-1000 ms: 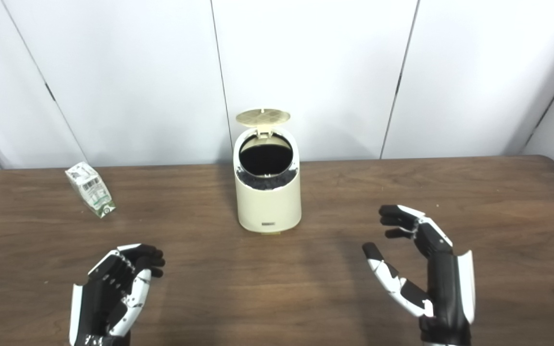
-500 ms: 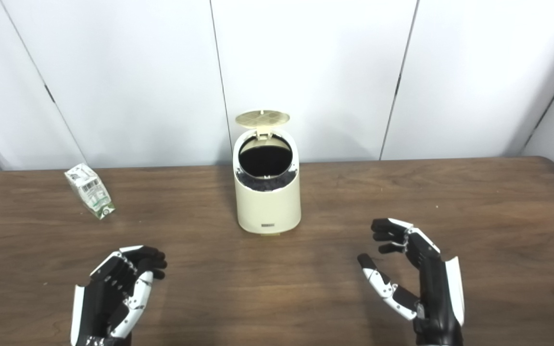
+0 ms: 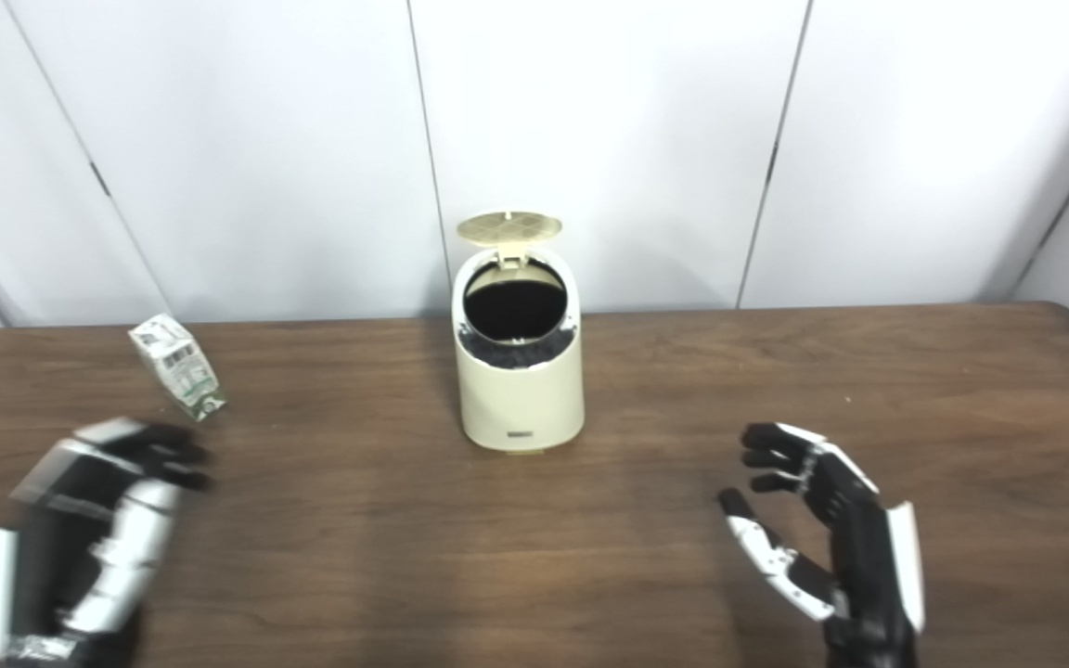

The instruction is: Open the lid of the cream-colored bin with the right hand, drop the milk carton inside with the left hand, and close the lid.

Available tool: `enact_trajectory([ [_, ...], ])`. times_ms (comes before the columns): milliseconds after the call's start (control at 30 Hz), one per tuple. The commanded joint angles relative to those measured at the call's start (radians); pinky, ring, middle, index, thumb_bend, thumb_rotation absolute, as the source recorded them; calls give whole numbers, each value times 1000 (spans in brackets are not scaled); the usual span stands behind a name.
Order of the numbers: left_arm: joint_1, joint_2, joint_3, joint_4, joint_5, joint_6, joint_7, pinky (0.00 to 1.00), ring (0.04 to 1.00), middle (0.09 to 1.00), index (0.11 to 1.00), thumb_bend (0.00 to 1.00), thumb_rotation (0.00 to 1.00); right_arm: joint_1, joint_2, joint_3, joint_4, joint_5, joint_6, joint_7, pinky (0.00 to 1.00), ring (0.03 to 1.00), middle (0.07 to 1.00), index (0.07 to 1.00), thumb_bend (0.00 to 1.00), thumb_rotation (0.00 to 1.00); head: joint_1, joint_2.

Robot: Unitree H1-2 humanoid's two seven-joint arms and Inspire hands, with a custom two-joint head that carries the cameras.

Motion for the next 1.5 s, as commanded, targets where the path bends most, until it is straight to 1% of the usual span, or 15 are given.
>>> enact_trajectory([
  [0,-74,85,49,-42,-5,64,-2,579,677,702,724,583,189,58,1,-15,-31,35,-17,11,605,690,699,676,246,188,39,-2],
  [33,-92,100,54,-40,8,90,3,644,733,749,779,653,224,55,-7,-25,-24,54,-26,19,622,700,706,685,234,149,66,-4],
  [133,-157,156,73,0,67,163,26,734,806,810,848,729,289,49,-33,-52,-5,103,-43,43,633,707,713,693,215,95,151,-13],
  [233,-222,162,99,27,50,246,47,770,823,833,888,735,286,39,-47,-83,18,99,-68,52,610,699,710,688,196,72,210,-14],
  [300,-263,150,105,37,33,287,54,796,825,835,897,748,287,29,-47,-106,38,103,-82,51,578,678,696,673,200,134,259,-19],
  [400,-318,154,91,67,87,346,67,798,832,856,910,708,283,16,-50,-132,67,116,-100,58,592,684,694,668,213,263,311,-26],
  [467,-344,163,70,92,163,389,80,737,816,855,905,730,338,9,-54,-143,88,135,-116,67,594,686,697,669,219,286,340,-29],
  [567,-379,193,44,156,228,412,60,718,829,865,937,734,396,-4,-62,-156,128,145,-160,76,591,685,696,666,220,283,368,-33],
  [633,-397,206,35,201,256,414,46,717,832,866,943,738,409,-9,-66,-162,148,151,-180,82,592,686,696,666,221,284,389,-45],
  [733,-429,227,22,299,296,415,31,779,870,887,934,808,438,-19,-68,-171,186,165,-219,87,586,683,696,666,232,267,394,-57],
  [967,-452,268,13,427,293,367,33,822,894,902,948,949,502,-28,-67,-174,204,155,-221,86,589,682,693,663,221,244,403,-83],
  [1067,-454,290,14,471,289,331,34,835,909,914,950,984,521,-34,-74,-176,237,162,-247,90,589,682,693,661,231,246,407,-97],
  [1200,-451,325,10,529,309,249,52,837,911,910,954,996,532,-39,-73,-176,248,157,-254,89,587,680,690,660,223,239,413,-116],
  [1367,-451,356,27,580,300,181,63,924,948,932,971,1000,500,-43,-77,-172,264,152,-270,93,586,681,691,662,216,251,408,-125],
  [1467,-452,371,43,604,318,132,93,930,946,915,936,1000,487,-46,-78,-173,267,161,-268,94,580,679,691,662,221,234,405,-132],
])
